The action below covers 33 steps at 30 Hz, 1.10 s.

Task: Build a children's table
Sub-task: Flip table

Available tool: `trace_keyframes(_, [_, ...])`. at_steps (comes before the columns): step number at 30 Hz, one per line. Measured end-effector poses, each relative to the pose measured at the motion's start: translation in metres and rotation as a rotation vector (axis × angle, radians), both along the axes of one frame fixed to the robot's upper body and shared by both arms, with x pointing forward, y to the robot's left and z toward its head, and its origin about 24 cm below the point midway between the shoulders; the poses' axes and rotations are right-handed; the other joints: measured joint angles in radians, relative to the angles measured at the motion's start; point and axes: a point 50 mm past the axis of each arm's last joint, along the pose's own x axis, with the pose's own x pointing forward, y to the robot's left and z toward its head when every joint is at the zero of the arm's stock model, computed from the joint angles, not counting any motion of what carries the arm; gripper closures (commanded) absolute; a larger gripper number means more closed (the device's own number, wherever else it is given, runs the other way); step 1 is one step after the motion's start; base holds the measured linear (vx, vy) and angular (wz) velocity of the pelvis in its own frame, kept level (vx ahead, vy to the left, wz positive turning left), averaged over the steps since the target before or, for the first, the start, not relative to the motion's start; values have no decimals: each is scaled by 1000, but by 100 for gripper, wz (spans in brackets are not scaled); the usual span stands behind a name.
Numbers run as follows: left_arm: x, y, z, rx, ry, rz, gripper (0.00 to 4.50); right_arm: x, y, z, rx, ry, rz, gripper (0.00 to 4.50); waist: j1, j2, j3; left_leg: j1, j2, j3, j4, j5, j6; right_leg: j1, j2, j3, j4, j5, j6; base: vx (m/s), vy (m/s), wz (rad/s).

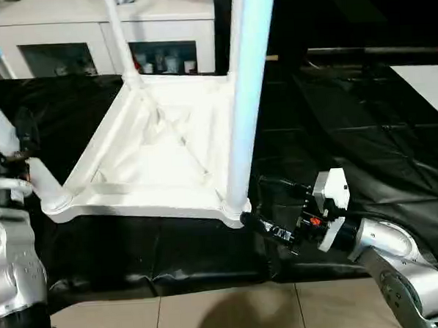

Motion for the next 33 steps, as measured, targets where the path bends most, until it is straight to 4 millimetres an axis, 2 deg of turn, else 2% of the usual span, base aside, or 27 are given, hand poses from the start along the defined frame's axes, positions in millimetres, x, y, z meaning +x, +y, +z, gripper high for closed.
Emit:
trace_keyframes(5, [4,0,2,-12,34,-118,4,0,1,-2,-3,3,-21,0,1,2,1,0,0,0,0,0,0,0,0,0,0,0,0,0,0,0])
trace_keyframes(6, [4,-3,3,-16,42,-160,4,0,1,-3,-10,4,-30,0,8,3,2,0,0,0,0,0,0,1,0,0,0,0,0,0,0,0])
trace_keyframes(8, [4,-11,3,-7,60,-216,32,0,2,-3,-7,4,-35,0,20,5,3,0,0,0,0,0,0,1,-1,0,0,0,0,0,0,0])
trace_keyframes(11, [1,-28,2,32,132,-274,51,-3,0,-8,-6,24,-55,0,35,12,4,0,0,1,0,0,0,4,-2,0,-2,0,0,0,0,0])
trace_keyframes(14, [2,-50,-7,26,185,-313,77,-7,1,-9,4,32,-51,0,40,22,4,1,0,2,0,0,0,7,-2,1,-2,0,0,0,0,0])
trace_keyframes(15, [1,-62,-11,25,214,-336,83,-10,0,-10,7,37,-52,0,45,24,4,1,0,2,0,0,0,8,-2,1,-2,0,0,0,0,0])
trace_keyframes(18, [0,-81,-27,25,309,-381,117,-12,-1,-10,14,45,-52,0,48,29,7,1,0,2,0,0,0,7,-2,1,-2,0,1,0,0,0])
trace_keyframes(22, [1,-94,-36,1,371,-376,140,-11,-2,-10,7,43,-82,0,47,33,8,1,0,2,-2,0,0,6,-1,1,-2,-2,6,0,0,0])
trace_keyframes(23, [1,-96,-38,-7,382,-363,158,-9,-2,-11,-2,44,-103,0,47,34,8,1,0,2,-2,0,0,6,-1,1,-2,-2,5,0,0,0])
trace_keyframes(27, [6,-101,-40,-18,413,-290,185,9,0,-25,-59,104,-269,0,49,45,6,0,0,1,-2,0,0,6,-1,1,-2,-2,6,0,0,0])
trace_keyframes(32, [6,-102,-40,-30,430,-245,217,13,2,-38,-44,174,-373,0,50,55,5,-2,0,1,-3,0,0,6,-1,1,-4,-2,6,0,0,0])
trace_keyframes(33, [6,-104,-41,-34,430,-247,235,14,3,-39,-37,180,-380,0,50,57,4,-3,0,1,-3,0,0,5,-1,1,-5,-1,4,0,0,0])
